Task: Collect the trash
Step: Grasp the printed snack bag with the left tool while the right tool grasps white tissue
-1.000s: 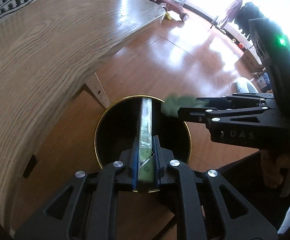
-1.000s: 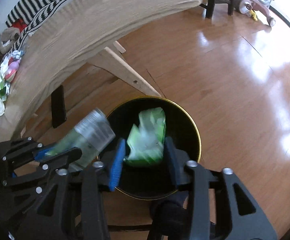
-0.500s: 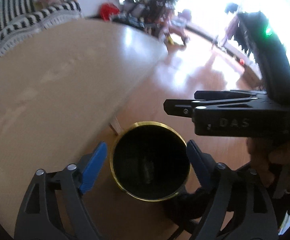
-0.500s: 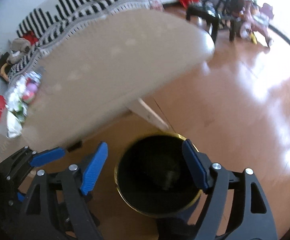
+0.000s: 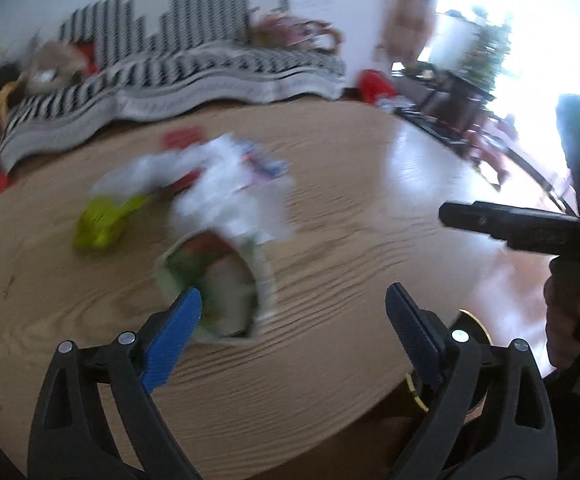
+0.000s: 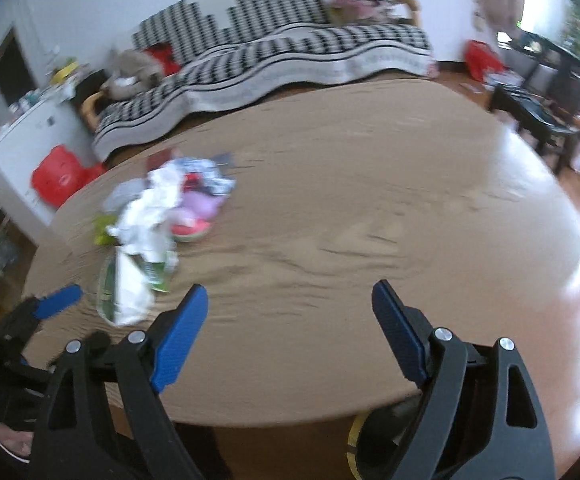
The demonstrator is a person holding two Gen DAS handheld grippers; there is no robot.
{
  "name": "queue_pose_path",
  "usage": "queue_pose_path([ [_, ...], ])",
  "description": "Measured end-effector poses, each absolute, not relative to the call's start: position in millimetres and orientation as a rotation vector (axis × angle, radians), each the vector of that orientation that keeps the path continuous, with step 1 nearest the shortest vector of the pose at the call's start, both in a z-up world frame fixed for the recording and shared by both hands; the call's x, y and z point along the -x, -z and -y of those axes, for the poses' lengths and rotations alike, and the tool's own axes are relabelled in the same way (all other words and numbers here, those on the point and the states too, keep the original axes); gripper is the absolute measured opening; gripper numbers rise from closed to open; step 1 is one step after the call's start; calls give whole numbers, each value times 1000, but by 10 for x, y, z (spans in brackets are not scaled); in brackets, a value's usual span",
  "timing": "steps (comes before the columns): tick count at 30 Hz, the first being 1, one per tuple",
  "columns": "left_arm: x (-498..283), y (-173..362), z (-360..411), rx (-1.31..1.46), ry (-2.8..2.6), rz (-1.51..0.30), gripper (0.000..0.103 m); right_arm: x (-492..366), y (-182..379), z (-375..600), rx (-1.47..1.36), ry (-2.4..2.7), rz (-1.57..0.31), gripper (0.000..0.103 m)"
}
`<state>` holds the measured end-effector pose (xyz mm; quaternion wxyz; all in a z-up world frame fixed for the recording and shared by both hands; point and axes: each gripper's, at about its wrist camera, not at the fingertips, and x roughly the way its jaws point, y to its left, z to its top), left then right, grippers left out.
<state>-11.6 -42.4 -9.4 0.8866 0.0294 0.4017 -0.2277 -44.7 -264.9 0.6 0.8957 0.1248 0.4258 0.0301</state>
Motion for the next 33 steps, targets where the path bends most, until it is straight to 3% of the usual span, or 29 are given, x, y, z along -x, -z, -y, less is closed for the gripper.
queue_pose_path([
  [10,-195,459,121,57,427,-968,91,-265,40,1872,-266,-248,-891,81],
  [17,-352,558,137,78,380,-955,89,-546,24,1541,-229,-315,-880,81],
  [20,-359,569,84,88,388,-949,58,-629,30,1439,-189,-332,-878,77],
  [21,-352,567,66,88,388,-948,54,-656,39,1413,-182,-340,-879,76],
  [26,-251,480,-44,46,365,-916,52,-710,56,1278,-140,-366,-884,70],
  [33,-216,448,-259,41,307,-938,52,-737,161,1090,-84,-375,-905,69],
])
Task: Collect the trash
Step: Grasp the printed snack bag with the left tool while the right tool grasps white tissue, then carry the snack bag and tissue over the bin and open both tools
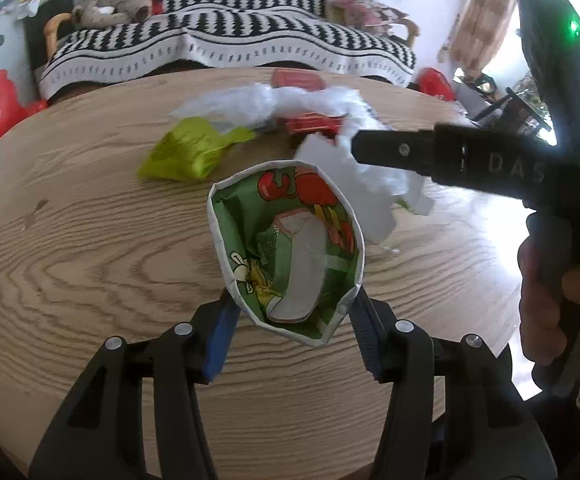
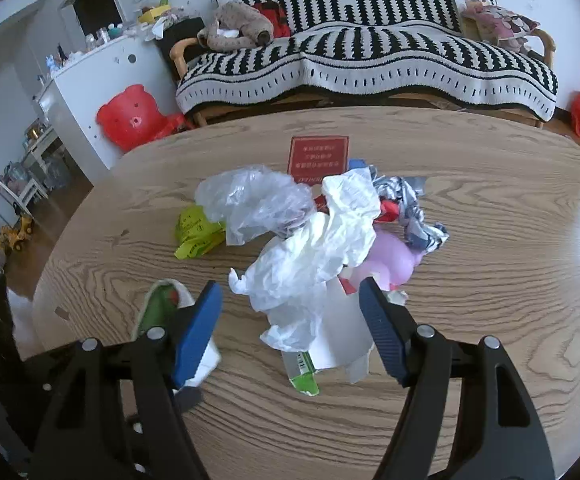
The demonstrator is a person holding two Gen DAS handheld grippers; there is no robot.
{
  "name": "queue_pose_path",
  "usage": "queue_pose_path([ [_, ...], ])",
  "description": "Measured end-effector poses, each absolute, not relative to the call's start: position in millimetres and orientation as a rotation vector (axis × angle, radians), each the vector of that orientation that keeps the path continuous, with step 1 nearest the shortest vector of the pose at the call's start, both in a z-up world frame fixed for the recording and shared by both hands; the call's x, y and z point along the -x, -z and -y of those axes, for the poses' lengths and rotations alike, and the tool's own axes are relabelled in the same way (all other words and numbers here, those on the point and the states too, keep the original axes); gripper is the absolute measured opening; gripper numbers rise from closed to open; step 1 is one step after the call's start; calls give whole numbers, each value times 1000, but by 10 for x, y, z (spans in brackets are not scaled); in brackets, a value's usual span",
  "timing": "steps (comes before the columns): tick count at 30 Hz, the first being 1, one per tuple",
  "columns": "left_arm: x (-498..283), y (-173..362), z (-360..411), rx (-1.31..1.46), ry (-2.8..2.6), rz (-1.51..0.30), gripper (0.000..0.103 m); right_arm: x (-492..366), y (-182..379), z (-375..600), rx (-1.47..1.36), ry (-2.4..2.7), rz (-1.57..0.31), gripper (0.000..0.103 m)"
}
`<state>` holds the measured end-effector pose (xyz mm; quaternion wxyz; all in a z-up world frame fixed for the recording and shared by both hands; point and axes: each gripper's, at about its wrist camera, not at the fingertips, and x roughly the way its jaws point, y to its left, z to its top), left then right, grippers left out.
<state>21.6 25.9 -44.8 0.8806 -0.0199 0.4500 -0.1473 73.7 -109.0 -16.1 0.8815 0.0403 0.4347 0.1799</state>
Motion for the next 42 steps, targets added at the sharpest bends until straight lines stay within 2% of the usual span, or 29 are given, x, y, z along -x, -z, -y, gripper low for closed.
queue_pose_path([
  [3,-222,421,-316,33,280,-924,52,-788,237,1020,-54,-360,-921,62],
  [4,-246,413,-330,34,278,-922,52,-813,280,983,-39,-356,-930,53],
  [5,-244,406,-333,35,278,-920,52,-826,309,965,-32,-355,-937,38],
  [6,-249,398,-330,35,279,-919,52,-831,329,961,-28,-357,-943,32],
  [8,-237,373,-301,32,285,-915,52,-817,348,991,-35,-354,-943,21],
  [10,-215,346,-271,26,292,-905,52,-776,284,1039,-37,-350,-916,18],
  [16,-205,239,-167,23,313,-878,52,-554,-37,1328,-82,-339,-801,15],
  [24,-130,123,247,3,399,-856,52,-97,-256,1949,-87,-257,-772,15],
  [34,159,66,1352,-93,643,-840,52,753,-57,3212,-168,-37,-827,15],
  [42,586,238,2217,-183,884,-867,52,1479,251,3894,-233,99,-891,15],
])
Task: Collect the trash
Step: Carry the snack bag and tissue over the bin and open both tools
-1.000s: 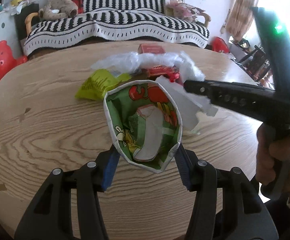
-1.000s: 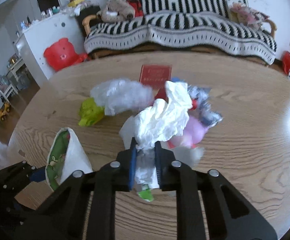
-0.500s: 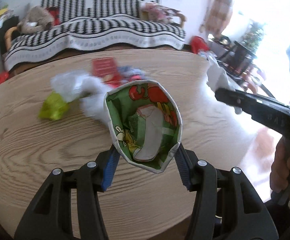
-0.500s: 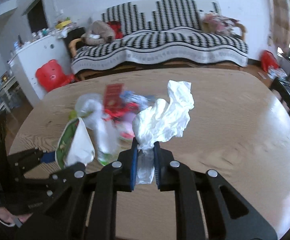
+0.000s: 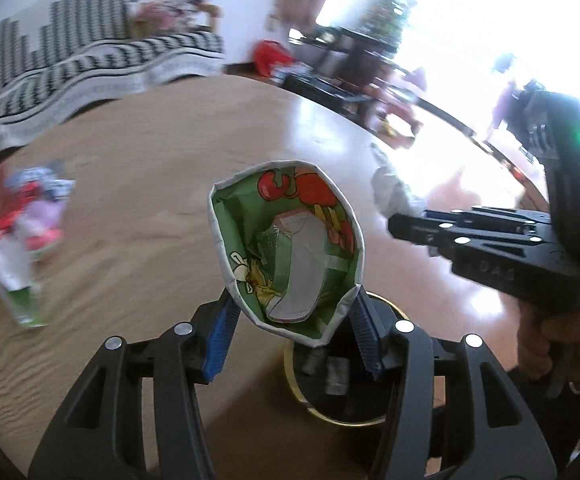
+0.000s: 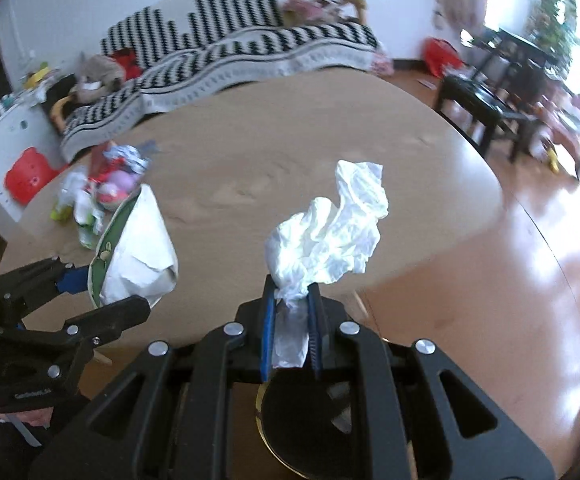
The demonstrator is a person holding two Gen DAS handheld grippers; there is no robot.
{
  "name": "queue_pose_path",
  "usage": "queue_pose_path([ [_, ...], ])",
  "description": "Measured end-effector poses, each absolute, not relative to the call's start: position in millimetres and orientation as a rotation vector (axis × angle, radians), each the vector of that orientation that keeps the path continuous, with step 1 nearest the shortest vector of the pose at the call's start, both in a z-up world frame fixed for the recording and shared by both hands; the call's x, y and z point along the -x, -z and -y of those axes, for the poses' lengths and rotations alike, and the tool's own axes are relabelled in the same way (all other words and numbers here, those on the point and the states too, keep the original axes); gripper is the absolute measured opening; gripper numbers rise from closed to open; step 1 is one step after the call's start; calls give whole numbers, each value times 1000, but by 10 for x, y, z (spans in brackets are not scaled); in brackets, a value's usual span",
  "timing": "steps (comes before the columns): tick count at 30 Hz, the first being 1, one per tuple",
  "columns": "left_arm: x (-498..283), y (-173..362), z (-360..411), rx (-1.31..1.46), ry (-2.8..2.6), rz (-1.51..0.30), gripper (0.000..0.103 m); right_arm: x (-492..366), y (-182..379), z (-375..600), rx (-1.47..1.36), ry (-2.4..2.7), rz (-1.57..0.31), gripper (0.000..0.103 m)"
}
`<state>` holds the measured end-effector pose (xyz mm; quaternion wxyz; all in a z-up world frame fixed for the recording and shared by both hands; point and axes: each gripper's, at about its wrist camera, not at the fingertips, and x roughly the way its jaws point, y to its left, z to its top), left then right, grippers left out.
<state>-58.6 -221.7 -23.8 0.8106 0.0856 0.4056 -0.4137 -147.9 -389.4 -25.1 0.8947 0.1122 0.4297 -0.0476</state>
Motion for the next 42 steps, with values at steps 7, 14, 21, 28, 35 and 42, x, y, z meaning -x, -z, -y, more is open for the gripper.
queue_pose_path([
  [7,971,666,2788,-280,1033,-1004,52,2029,822,4216,-323,123,-1054,15],
  [14,1074,1176,3061,-357,1038,-1162,52,2157,1263,4422,-465,124,-1215,15],
  [21,973,1420,3168,-376,1010,-1223,52,2175,1330,4437,-493,114,-1255,15],
  [28,977,1422,3094,-369,1019,-1219,52,2037,1279,4355,-491,120,-1245,15],
  [35,968,1349,3084,-381,1017,-1215,58,2027,1281,4368,-492,141,-1258,55],
  [42,962,1309,3068,-388,1021,-1199,64,2005,1206,4375,-487,140,-1229,59],
])
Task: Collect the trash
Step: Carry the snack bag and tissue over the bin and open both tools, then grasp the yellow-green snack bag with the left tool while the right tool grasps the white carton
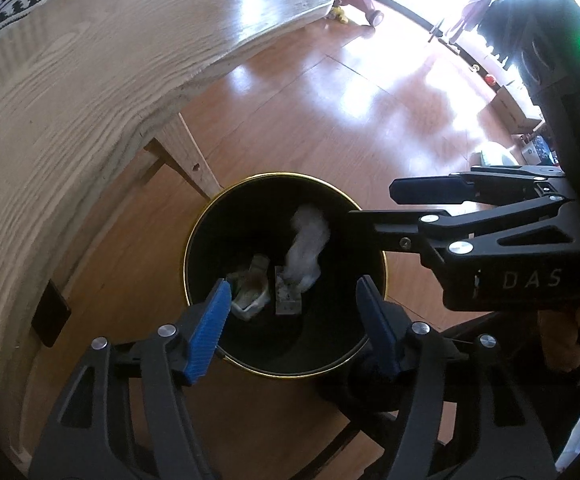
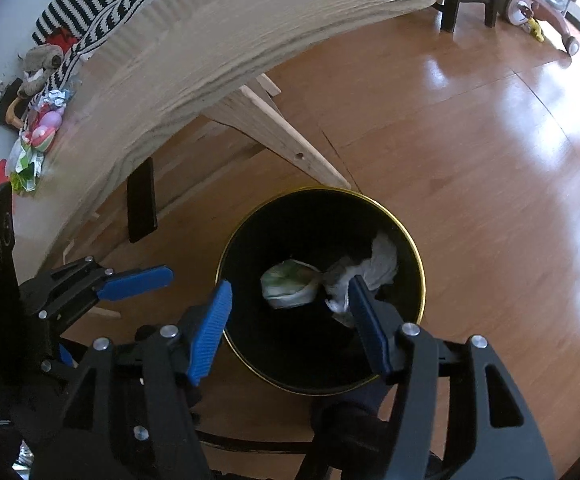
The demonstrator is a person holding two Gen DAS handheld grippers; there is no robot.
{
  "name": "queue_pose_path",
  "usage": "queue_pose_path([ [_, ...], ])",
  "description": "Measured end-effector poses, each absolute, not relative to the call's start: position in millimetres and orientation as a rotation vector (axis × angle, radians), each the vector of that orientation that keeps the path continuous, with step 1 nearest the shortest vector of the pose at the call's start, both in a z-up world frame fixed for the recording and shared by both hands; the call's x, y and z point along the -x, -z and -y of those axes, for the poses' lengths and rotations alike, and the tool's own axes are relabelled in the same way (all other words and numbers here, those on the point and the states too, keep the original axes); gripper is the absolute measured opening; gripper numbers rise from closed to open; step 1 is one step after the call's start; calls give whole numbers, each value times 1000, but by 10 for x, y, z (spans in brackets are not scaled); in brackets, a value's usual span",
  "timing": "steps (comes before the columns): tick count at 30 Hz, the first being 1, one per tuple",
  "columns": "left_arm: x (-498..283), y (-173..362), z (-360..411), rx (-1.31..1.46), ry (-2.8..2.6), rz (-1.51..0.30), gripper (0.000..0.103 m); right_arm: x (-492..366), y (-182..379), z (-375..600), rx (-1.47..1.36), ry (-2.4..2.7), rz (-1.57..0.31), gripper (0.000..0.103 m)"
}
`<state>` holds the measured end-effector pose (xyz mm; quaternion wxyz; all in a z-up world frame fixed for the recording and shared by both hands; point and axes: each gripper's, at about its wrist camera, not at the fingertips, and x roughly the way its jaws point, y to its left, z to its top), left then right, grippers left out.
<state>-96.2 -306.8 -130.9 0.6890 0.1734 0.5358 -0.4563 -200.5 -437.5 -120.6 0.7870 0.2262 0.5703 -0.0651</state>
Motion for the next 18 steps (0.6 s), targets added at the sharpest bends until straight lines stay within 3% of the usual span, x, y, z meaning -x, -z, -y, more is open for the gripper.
queue_pose_path([
  [4,945,1203,2999,-378,1020,-1175,68,1974,1113,4359,-470,146,-1205,59],
  [10,877,753,2692,-292,1040,-1088,78,1829,538,4133,-379,118,-1054,61],
  [18,426,208,1671,-153,842,-926,82,1256,63,3500,-334,-32,-927,61],
])
